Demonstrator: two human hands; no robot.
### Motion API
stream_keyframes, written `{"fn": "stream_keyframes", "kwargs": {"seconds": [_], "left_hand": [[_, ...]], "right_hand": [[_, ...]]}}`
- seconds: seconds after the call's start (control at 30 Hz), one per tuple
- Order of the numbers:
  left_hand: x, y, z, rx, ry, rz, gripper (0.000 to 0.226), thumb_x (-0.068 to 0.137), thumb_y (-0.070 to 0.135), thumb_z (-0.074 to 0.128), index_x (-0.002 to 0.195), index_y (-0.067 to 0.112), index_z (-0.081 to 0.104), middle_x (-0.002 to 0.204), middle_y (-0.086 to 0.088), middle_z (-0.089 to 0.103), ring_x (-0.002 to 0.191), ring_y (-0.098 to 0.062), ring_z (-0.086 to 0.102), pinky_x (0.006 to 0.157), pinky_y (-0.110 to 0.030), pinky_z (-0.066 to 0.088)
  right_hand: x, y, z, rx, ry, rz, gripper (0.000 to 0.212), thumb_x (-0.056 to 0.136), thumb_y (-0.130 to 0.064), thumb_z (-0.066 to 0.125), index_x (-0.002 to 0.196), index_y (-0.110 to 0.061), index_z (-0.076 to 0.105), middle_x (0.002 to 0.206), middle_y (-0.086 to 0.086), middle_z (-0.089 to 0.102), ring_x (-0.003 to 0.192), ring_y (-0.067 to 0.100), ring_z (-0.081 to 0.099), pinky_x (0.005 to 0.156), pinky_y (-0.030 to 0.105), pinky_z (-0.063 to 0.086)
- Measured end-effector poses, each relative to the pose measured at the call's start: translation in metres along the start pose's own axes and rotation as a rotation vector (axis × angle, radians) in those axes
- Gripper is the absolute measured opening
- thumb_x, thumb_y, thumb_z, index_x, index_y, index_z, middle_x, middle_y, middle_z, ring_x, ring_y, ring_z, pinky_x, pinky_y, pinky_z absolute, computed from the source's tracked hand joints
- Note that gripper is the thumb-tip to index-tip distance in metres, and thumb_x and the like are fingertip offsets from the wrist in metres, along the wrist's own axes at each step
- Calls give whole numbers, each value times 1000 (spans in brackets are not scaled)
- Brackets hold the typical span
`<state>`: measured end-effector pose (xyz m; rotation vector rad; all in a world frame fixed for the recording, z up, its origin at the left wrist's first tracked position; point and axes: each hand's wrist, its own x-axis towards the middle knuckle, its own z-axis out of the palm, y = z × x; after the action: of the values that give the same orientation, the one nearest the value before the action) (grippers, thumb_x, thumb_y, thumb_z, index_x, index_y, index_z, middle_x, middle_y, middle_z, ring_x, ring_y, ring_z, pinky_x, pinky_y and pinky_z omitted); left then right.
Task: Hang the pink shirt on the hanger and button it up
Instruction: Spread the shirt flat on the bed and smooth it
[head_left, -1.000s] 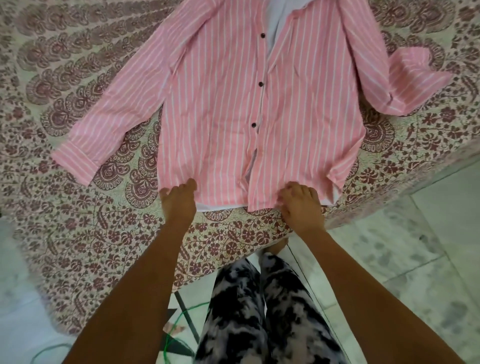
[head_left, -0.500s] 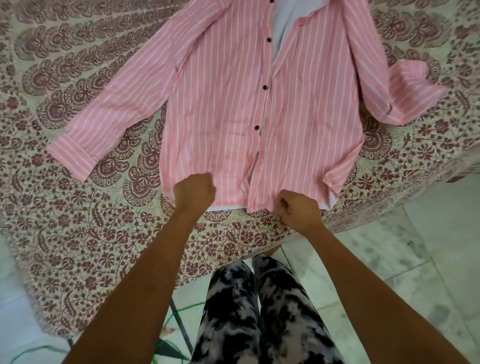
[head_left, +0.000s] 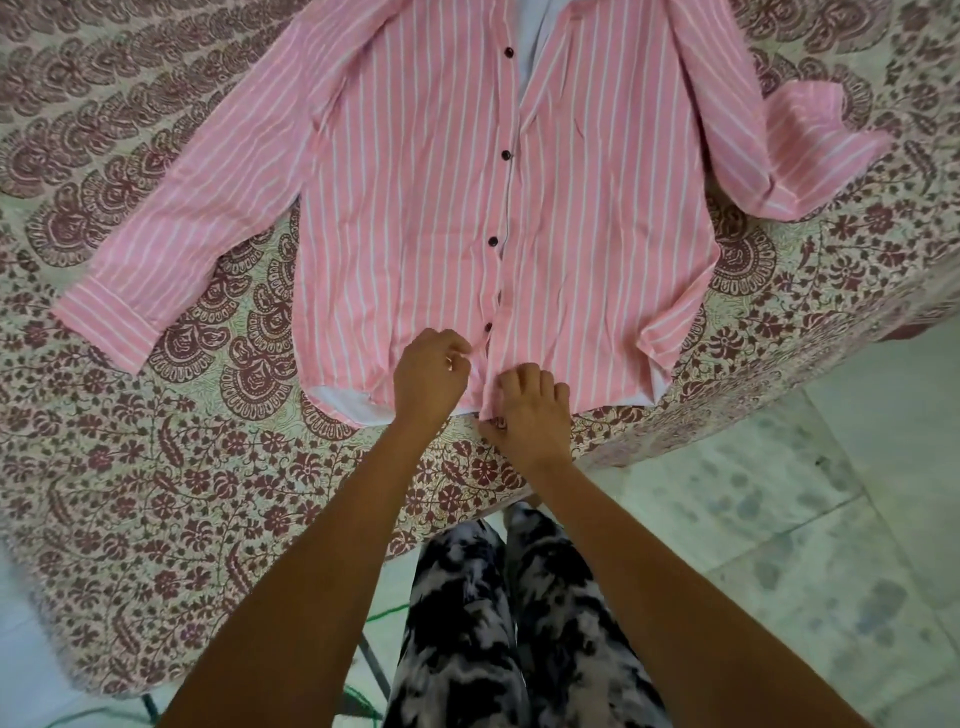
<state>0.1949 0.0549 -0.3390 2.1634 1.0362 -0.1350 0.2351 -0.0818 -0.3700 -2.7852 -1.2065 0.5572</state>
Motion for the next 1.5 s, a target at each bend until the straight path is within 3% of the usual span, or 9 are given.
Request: {"fn": "stream_keyframes", "kwargs": {"seconds": [0.13,0.27,0.43,0.7,0.77,0.9,1.0,1.13,1.5], "left_hand": [[-7,-8,-6,-68,40,22,17,82,5,55,93,9,67,91,-10,62,71,-14,55,67,-24,46],[-9,-7,8,-77,-72,30,40,81,24,68,118,15,54,110,-8,55,88,-18,55,74,-31,49],[-4,9,32,180,-83,-45,44,83,35,62,122,20,48,117,-9,48,109,-24,49,71,-34,43],[-9,2,11,141,24,92,32,84,6,47,110,15,62,102,-7,62,88,-25,61,68,-29,44],[-14,-2,5,166,-126,138,32,86,9,47,115,16,61,104,-8,62,90,-25,61,72,-29,44],[-15,-4,-8,253,-649,99,25,91,18,49,111,19,65,115,-8,62,106,-24,58,91,-33,46],[-4,-5,-19,178,-537,27,29,92,11,45,113,15,65,124,-7,61,111,-24,57,96,-34,45],[29,7,-32,50,-290,-50,26,92,9,45,96,17,69,110,-4,69,87,-27,65,79,-36,52],[176,87,-58,-68,-161,35,22,86,9,51,92,20,70,97,-4,71,78,-26,65,73,-33,51]], "right_hand": [[2,-13,-1,148,66,163,35,78,-37,40,93,-9,56,91,12,56,79,29,54,70,37,43],[8,8,-11,431,122,142,41,88,-31,25,93,-6,58,88,12,58,77,29,54,69,36,38],[6,39,-27,569,248,76,24,92,-21,38,88,-5,55,78,11,58,65,28,55,59,33,40],[-1,21,-41,617,368,-42,22,87,-15,43,97,-6,61,77,7,61,63,11,45,62,25,36],[-2,8,-42,583,312,-75,28,88,-19,40,100,-8,63,78,5,61,65,11,46,65,23,36],[-2,5,-36,436,-185,-91,28,91,-17,41,112,-15,59,100,8,63,92,23,57,90,35,47],[1,16,-39,383,-325,-89,31,84,-12,45,112,-15,59,108,9,58,98,25,55,90,35,47],[27,32,-62,435,-267,-43,32,88,-15,46,117,-16,59,111,9,59,101,26,56,87,33,46],[190,72,-140,475,-65,98,26,88,-13,49,110,-15,64,112,6,64,105,25,58,89,33,47]]}}
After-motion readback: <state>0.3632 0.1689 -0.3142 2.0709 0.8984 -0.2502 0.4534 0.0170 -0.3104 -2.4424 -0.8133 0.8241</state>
